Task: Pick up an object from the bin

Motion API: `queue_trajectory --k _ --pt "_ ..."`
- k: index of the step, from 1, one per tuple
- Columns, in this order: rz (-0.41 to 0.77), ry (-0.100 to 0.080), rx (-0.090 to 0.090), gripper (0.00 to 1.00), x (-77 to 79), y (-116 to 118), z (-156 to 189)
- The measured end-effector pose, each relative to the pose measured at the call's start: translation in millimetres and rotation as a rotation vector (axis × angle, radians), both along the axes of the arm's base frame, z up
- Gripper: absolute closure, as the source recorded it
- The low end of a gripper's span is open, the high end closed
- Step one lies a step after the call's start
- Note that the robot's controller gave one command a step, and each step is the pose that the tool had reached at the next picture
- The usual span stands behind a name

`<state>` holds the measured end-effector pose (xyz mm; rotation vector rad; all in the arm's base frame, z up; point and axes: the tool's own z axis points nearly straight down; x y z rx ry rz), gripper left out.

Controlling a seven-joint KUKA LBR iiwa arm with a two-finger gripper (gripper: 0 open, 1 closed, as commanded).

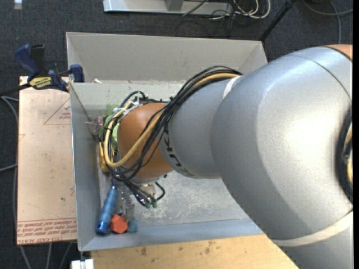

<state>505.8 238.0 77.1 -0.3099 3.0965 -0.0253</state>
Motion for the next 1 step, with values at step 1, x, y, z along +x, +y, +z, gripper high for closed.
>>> queue_trajectory --k 1 --pt "0.270 -0.006 0.012 0.00 -6.8 8.6 3.1"
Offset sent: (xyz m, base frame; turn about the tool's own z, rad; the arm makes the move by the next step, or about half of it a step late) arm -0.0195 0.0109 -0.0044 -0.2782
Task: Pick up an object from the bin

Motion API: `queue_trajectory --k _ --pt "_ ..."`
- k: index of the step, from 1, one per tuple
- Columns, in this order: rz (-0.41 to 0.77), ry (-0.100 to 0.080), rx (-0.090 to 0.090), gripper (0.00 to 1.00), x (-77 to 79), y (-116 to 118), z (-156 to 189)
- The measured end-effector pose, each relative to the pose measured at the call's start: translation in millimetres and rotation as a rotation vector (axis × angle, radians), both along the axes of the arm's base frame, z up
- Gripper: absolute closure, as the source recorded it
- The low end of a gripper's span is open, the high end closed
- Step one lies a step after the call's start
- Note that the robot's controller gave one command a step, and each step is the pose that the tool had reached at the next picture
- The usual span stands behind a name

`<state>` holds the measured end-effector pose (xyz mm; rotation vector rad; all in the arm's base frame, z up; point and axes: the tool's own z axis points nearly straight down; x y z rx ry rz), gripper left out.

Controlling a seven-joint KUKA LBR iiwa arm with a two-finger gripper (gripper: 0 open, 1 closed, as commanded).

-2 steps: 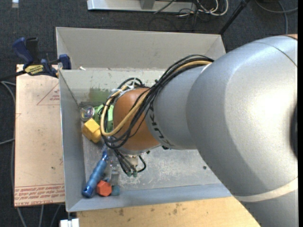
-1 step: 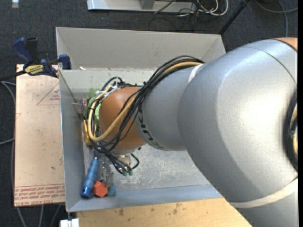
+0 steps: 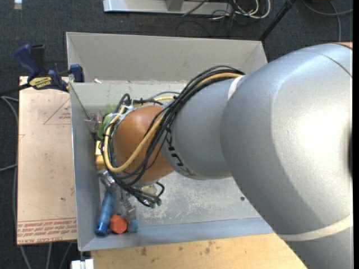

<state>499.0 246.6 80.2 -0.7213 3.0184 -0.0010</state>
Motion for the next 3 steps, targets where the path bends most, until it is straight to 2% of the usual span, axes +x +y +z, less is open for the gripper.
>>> queue_trajectory --k 1,2,3 --pt "0.513 -0.007 -0.012 0.00 -0.9 -11.4 -1.8" --pt "0.512 -0.009 -0.012 1.00 -0.3 -11.8 -2.4" --pt "0.503 0.024 -0.014 1.00 3.3 -12.2 126.7"
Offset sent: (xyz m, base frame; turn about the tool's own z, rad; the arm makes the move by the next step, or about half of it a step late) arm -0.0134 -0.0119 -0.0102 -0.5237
